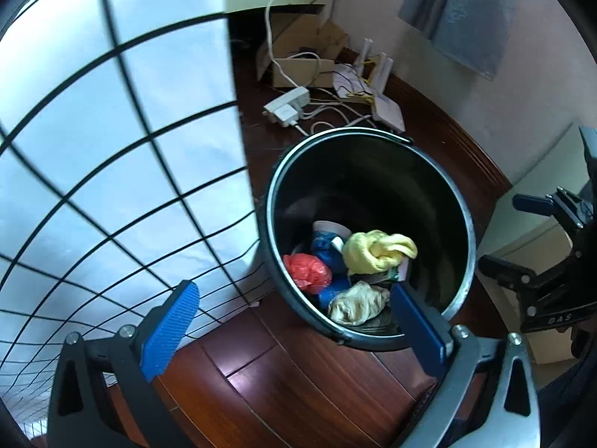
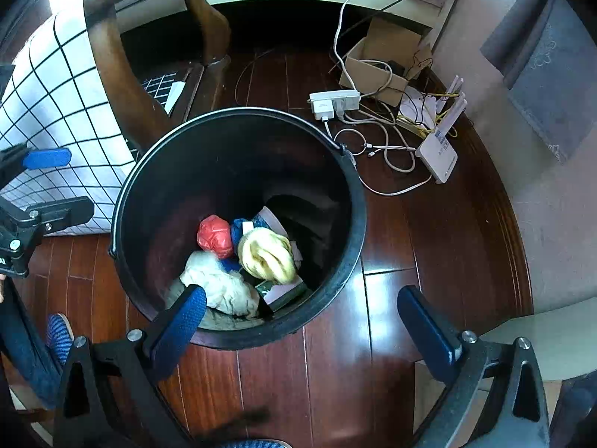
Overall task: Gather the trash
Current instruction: 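Open both tools to drop the towel and cloth into the bucket, then move both empty tools back over the mattress toward the carton and plastic bag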
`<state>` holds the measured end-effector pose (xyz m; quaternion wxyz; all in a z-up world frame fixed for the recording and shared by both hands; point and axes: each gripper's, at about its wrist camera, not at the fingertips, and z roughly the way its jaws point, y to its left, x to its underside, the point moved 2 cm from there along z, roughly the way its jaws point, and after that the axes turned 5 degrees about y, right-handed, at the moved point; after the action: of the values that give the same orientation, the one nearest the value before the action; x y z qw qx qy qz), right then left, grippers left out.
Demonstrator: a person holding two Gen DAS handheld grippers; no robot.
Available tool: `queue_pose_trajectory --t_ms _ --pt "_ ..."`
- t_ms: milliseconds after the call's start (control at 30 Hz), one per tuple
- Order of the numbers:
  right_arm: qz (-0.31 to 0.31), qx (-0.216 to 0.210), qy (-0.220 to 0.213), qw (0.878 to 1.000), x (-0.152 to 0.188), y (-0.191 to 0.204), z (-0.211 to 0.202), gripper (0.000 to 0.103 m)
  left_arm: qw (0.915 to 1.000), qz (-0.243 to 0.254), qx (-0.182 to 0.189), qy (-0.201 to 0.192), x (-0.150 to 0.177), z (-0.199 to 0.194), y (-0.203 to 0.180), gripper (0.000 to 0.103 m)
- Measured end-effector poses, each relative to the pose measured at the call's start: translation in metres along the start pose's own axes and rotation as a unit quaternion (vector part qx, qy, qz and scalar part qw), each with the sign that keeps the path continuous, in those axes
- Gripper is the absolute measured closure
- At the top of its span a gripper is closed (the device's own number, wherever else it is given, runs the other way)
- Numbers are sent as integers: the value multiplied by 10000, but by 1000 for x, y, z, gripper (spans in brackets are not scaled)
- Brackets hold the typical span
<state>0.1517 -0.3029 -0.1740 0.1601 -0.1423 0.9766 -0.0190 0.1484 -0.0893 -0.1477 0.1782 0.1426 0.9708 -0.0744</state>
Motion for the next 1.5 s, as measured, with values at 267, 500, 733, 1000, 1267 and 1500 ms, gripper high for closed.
queue_pose_trajectory --t_ms 267,500,733,1000,1267,1500 --pt "15 -45 -132 9999 -5 4 -8 0 9999 41 -108 -108 -2 -5 0 0" --pt "-35 -102 -291 9995 -11 11 -19 0 9996 55 -141 -245 -3 -16 -1 0" --pt "-37 -204 -501 9985 -18 20 -34 0 9991 75 -179 -380 -5 -31 1 1" --pt "-142 -259 -715 9970 -22 37 -55 0 9981 -39 -245 -562 2 -52 14 0" --pt "-388 -325 -1134 9923 -35 63 -93 0 9951 -204 -322 -910 8 -89 28 0" --pt "-614 -465 -1546 9850 -52 89 -122 0 9915 -359 -451 -1170 13 -120 46 0"
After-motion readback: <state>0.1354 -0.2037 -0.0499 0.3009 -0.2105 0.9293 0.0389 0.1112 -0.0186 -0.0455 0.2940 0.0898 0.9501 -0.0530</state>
